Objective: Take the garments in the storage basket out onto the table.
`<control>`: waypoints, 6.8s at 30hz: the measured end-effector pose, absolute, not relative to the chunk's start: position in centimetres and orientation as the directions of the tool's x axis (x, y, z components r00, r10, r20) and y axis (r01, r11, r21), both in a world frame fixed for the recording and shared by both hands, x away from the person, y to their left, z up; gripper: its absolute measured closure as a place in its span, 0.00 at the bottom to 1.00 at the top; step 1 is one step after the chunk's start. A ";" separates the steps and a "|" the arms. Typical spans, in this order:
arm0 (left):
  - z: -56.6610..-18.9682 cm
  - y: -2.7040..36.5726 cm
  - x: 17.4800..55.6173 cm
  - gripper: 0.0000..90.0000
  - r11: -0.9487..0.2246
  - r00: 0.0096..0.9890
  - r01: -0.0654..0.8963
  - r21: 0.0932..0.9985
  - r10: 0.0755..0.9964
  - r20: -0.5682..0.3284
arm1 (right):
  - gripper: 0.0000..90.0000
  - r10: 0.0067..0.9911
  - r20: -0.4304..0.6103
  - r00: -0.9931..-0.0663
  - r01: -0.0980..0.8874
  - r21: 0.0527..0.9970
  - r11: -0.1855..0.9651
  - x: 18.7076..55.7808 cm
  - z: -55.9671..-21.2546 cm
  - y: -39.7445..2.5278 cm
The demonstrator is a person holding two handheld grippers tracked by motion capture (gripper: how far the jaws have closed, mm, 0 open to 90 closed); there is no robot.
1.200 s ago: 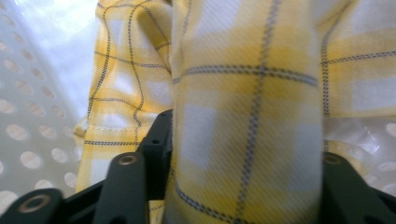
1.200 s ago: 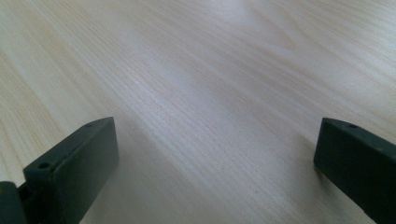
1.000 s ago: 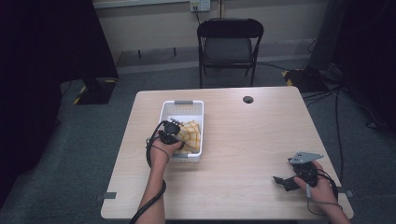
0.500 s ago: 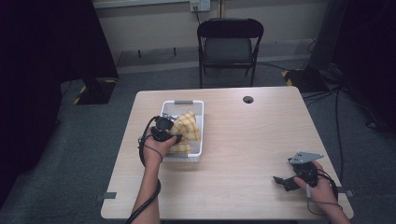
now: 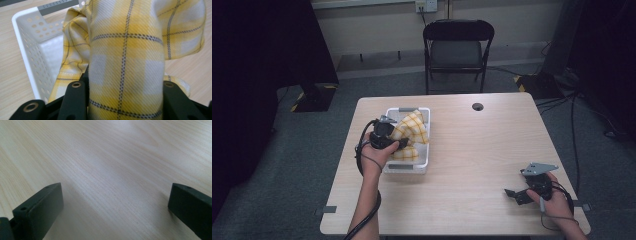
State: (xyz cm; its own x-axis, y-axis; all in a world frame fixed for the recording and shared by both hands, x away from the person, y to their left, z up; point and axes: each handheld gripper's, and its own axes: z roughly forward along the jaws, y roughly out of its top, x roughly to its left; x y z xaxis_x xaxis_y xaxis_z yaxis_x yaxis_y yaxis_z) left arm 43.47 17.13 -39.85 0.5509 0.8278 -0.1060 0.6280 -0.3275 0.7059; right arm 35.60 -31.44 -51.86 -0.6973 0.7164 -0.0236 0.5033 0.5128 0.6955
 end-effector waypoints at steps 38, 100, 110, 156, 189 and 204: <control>-35.8 12.3 41.2 0.66 -0.324 0.646 0.550 0.770 0.749 -0.147 | 0.00 0.716 -0.024 -0.697 0.503 0.696 0.513 35.6 -51.9 -31.4; -38.3 3.7 40.1 0.66 -0.389 0.774 0.494 0.778 0.604 -0.189 | 0.00 0.716 -0.024 -0.697 0.503 0.696 0.513 35.6 -51.9 -31.4; -39.1 2.6 40.0 0.66 -0.401 0.788 0.492 0.773 0.584 -0.198 | 0.00 0.716 -0.025 -0.697 0.503 0.696 0.513 35.6 -51.9 -31.4; -42.8 -1.8 39.3 0.65 -0.433 0.823 0.493 0.755 0.515 -0.242 | 0.00 0.717 -0.024 -0.697 0.503 0.696 0.513 35.6 -51.9 -31.4; -45.9 -4.1 38.9 0.65 -0.483 0.829 0.512 0.710 0.495 -0.262 | 0.00 0.717 -0.023 -0.697 0.504 0.696 0.512 35.6 -51.9 -31.4; -46.8 -5.3 38.4 0.64 -0.528 0.843 0.489 0.694 0.492 -0.219 | 0.00 0.716 -0.024 -0.697 0.503 0.696 0.513 35.6 -51.9 -31.4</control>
State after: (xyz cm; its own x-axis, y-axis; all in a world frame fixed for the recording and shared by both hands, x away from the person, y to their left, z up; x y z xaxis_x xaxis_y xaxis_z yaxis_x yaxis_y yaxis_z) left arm 38.42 -5.30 -46.80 0.8428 0.4916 -0.2191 0.4886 -0.5285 0.6942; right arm 35.59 -31.44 -51.86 -0.6972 0.7164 -0.0239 0.5032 0.5129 0.6955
